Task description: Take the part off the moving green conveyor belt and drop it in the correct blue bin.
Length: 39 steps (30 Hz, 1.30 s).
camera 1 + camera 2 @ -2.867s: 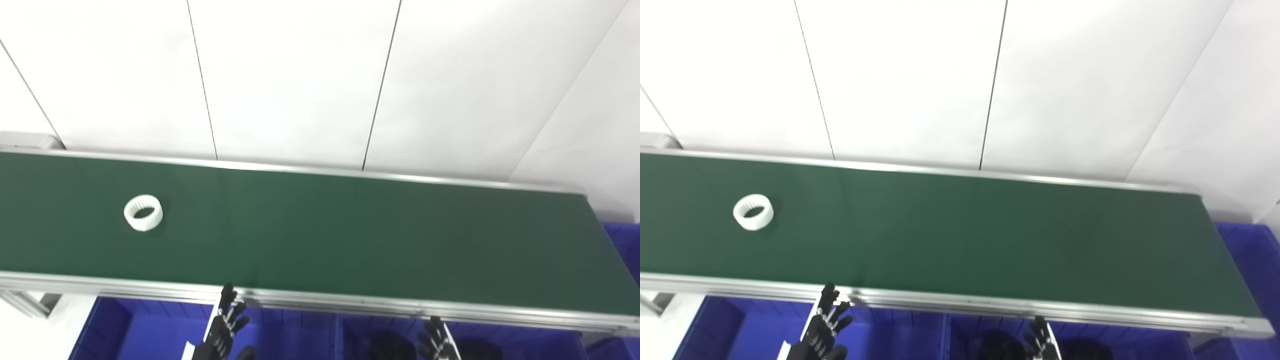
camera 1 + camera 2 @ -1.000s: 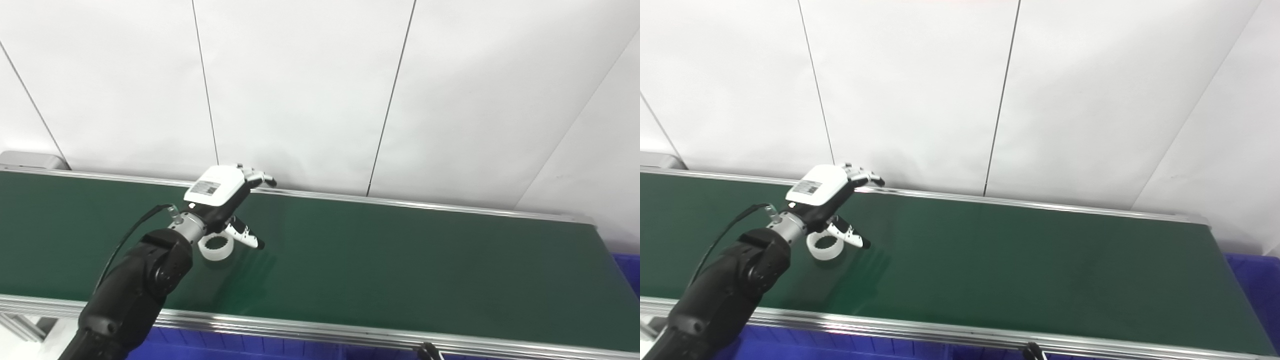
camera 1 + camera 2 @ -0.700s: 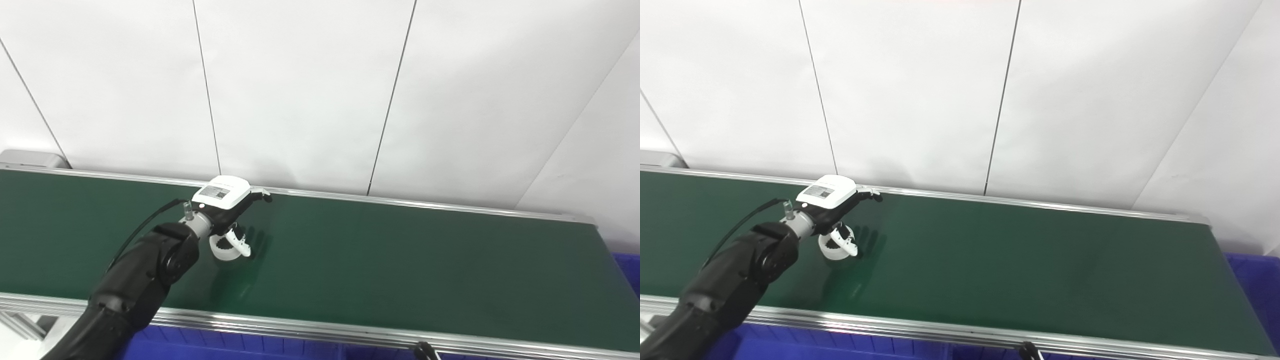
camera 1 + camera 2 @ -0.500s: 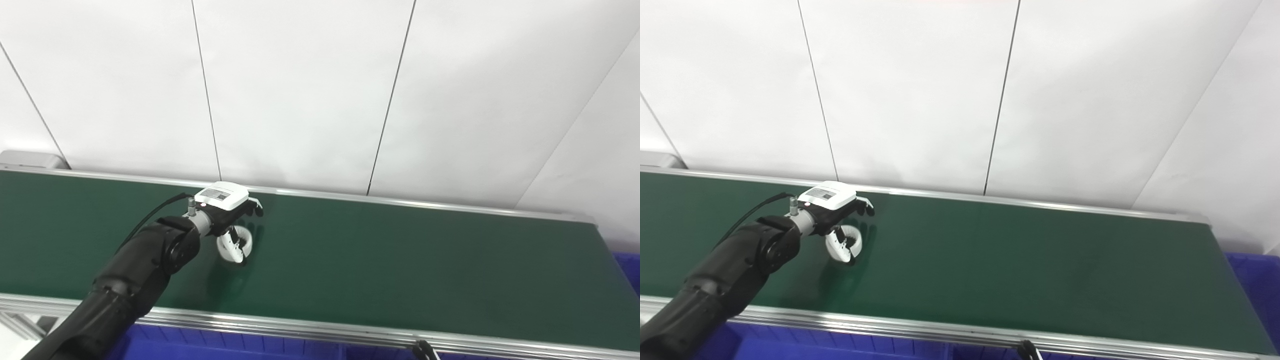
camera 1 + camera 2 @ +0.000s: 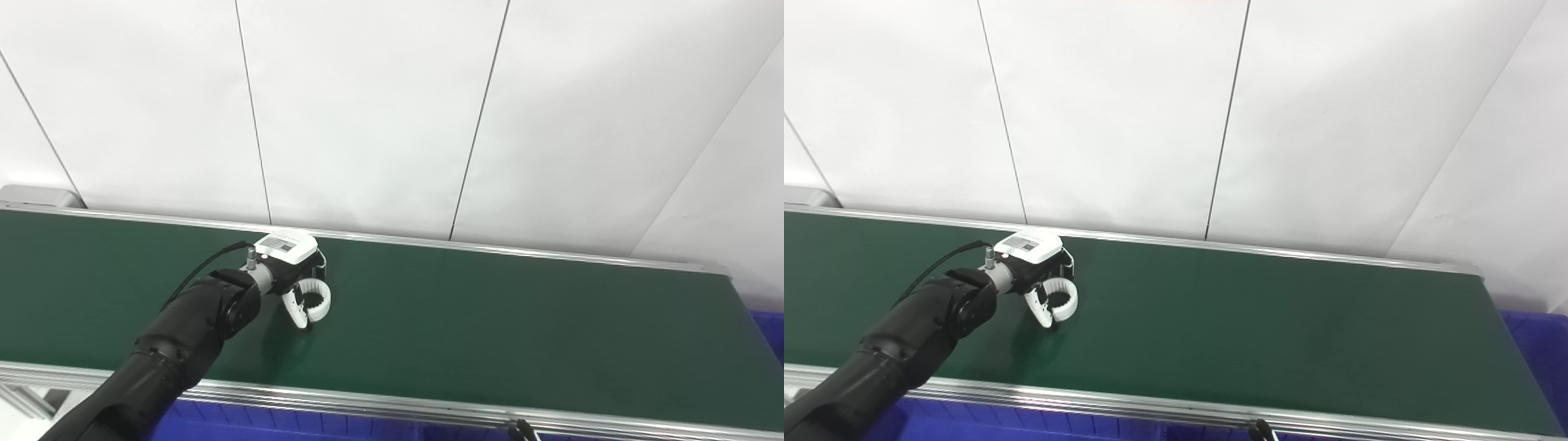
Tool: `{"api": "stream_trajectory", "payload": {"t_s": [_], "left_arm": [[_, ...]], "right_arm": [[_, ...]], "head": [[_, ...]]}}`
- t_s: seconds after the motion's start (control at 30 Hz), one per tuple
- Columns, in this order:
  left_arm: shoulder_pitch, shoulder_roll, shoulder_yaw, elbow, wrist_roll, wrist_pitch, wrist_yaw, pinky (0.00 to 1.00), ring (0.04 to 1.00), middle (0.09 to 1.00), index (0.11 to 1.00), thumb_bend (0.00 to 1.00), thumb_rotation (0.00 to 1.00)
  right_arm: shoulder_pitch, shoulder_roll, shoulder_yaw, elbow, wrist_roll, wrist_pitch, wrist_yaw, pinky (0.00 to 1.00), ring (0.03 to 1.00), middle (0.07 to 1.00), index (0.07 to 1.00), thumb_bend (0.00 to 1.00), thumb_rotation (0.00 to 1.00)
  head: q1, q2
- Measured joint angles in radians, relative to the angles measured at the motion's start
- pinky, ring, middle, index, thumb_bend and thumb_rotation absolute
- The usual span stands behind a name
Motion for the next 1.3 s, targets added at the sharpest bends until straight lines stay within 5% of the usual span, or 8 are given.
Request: {"api": "stream_trajectory", "payload": {"t_s": [0.2, 0.4, 0.57, 0.7, 0.83, 0.97, 1.1, 1.3], "left_arm": [[0.092, -0.008, 0.035, -0.040, -0.095, -0.080, 0.111, 0.65, 0.552, 0.513, 0.472, 0.52, 0.00], [0.156, -0.004, 0.017, -0.146, -0.102, -0.103, 0.130, 0.46, 0.421, 0.466, 0.492, 0.53, 0.00], [0.256, 0.069, 0.014, -0.432, -0.102, -0.084, 0.013, 0.54, 0.486, 0.490, 0.485, 0.52, 0.00], [0.310, 0.130, 0.065, -0.722, -0.104, -0.001, -0.112, 0.54, 0.464, 0.467, 0.502, 0.52, 0.00], [0.368, 0.187, 0.112, -0.982, -0.100, 0.041, -0.195, 0.54, 0.460, 0.475, 0.497, 0.52, 0.00], [0.462, 0.222, 0.118, -1.073, -0.061, 0.078, -0.276, 0.55, 0.456, 0.478, 0.496, 0.52, 0.00], [0.600, 0.293, 0.120, -1.174, -0.007, 0.102, -0.364, 0.55, 0.445, 0.472, 0.500, 0.52, 0.00], [0.719, 0.338, 0.117, -1.170, 0.074, 0.091, -0.396, 0.53, 0.450, 0.486, 0.492, 0.52, 0.00]], "right_arm": [[0.005, 0.001, 0.012, -0.022, -0.008, 0.000, -0.013, 0.83, 0.876, 0.907, 0.926, 0.79, 0.93], [0.012, 0.000, 0.024, -0.032, -0.008, 0.000, -0.017, 0.83, 0.879, 0.908, 0.931, 0.81, 0.92], [0.034, 0.000, 0.026, -0.067, -0.006, 0.000, -0.023, 0.84, 0.879, 0.907, 0.934, 0.78, 0.92], [0.047, -0.001, 0.029, -0.099, 0.003, 0.000, -0.022, 0.87, 0.894, 0.924, 0.951, 0.76, 0.94], [0.049, -0.011, 0.030, -0.146, 0.008, 0.000, -0.022, 0.87, 0.898, 0.929, 0.957, 0.75, 0.94], [0.055, -0.028, 0.030, -0.182, 0.011, 0.002, -0.021, 0.87, 0.904, 0.931, 0.955, 0.76, 0.95], [0.053, -0.050, 0.028, -0.241, 0.014, 0.041, -0.022, 0.86, 0.907, 0.934, 0.947, 0.78, 0.95], [0.041, -0.071, 0.029, -0.286, 0.011, 0.094, -0.022, 0.85, 0.909, 0.932, 0.945, 0.75, 0.95]], "head": [[-0.006, 0.014], [0.006, 0.047], [0.017, 0.098], [0.043, 0.188], [0.049, 0.216], [0.057, 0.294], [0.058, 0.313], [0.045, 0.354]]}}
